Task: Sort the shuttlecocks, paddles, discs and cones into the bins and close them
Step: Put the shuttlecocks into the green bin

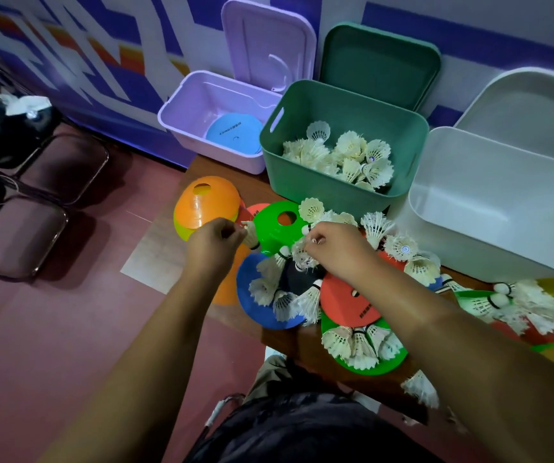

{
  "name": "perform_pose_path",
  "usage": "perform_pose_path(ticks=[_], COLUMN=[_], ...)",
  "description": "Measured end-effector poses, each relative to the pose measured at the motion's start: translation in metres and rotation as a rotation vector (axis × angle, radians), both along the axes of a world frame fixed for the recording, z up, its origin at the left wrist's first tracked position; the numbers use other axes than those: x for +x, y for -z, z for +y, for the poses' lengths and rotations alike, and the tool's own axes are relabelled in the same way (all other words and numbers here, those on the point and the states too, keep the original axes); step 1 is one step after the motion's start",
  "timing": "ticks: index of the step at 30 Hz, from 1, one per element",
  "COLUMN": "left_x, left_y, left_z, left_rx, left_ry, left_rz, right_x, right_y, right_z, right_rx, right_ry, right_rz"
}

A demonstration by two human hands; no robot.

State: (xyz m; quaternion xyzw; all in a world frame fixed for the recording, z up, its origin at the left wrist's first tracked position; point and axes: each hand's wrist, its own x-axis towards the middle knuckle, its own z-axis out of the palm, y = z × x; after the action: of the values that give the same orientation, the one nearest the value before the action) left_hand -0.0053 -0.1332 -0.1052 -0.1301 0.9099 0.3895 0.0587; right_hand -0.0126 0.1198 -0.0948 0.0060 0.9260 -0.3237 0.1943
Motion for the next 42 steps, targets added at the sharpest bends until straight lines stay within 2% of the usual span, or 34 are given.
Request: perform_pose_path(ticks=[9,13,21,25,29,34,42], left_x=[-0.054,-0.081,-0.135,-0.146,-0.145,-0.139,-0.137], left_y=[-0.075,-0.093,-0.101,-0.082,-0.064,-0.062,-0.069], left_z=[0.044,0.074,0.139,0.159,0.164,0.150,0.105], left_rx=[0.203,0.243,0.182,0.043,0.024,0.147,0.224], left_ry=[0.103,0.150,0.214,0.302,0.338,0.328,0.272], left_rz=[0.167,0.197,0.322,0.218,0.132,0.026,-0.003], right_x=[-0.010,-0.008,0.007,0.013,0.010,-0.010,-0.061], right_y=[-0.041,-0.055,-0.056,-0.053,-0.054,-0.060,-0.075], right_z=[0.029,0.051,0.098,0.115,0.122,0.114,0.091], right_rx=[-0.292,-0.333,-0.387,-0.356,-0.360,-0.402,-0.477], right_ry=[0.337,0.465,0.645,0.701,0.736,0.747,0.758], right_rz=[0.162,0.203,0.220,0.215,0.211,0.199,0.212])
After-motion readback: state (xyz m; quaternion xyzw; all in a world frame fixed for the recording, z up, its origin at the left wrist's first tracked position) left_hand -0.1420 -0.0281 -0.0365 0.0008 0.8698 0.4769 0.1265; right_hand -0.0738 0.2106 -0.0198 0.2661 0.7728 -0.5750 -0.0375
